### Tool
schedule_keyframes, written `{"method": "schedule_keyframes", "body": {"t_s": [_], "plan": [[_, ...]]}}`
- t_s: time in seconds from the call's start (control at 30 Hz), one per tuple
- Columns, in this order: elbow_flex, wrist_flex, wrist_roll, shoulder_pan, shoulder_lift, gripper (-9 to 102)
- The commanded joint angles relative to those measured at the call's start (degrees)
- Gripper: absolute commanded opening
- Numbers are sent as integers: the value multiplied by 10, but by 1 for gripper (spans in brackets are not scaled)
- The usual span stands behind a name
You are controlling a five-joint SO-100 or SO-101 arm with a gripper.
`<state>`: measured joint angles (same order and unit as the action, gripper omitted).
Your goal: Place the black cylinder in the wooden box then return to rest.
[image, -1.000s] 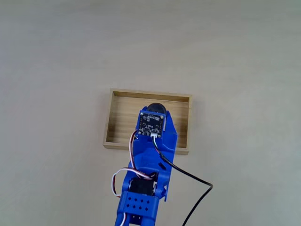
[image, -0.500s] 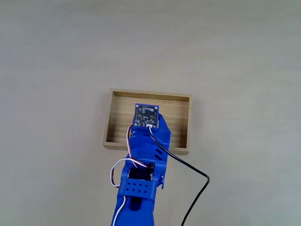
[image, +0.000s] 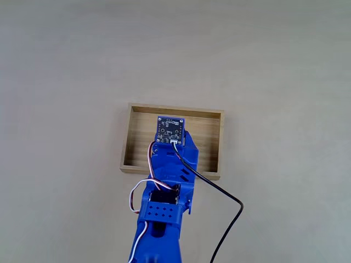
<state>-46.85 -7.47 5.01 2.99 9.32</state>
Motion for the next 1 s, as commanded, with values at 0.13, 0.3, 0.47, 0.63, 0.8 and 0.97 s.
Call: {"method": "schedule_keyframes", "body": {"t_s": [0.13, 0.3, 0.47, 0.63, 0.8, 0.97], "plan": [[72, 34, 8, -7, -5, 16], [79, 37, 9, -7, -21, 16], [89, 41, 9, -7, -37, 16], [94, 41, 9, -9, -47, 16], [93, 41, 9, -11, -54, 16], [92, 42, 9, -11, -59, 16]]}}
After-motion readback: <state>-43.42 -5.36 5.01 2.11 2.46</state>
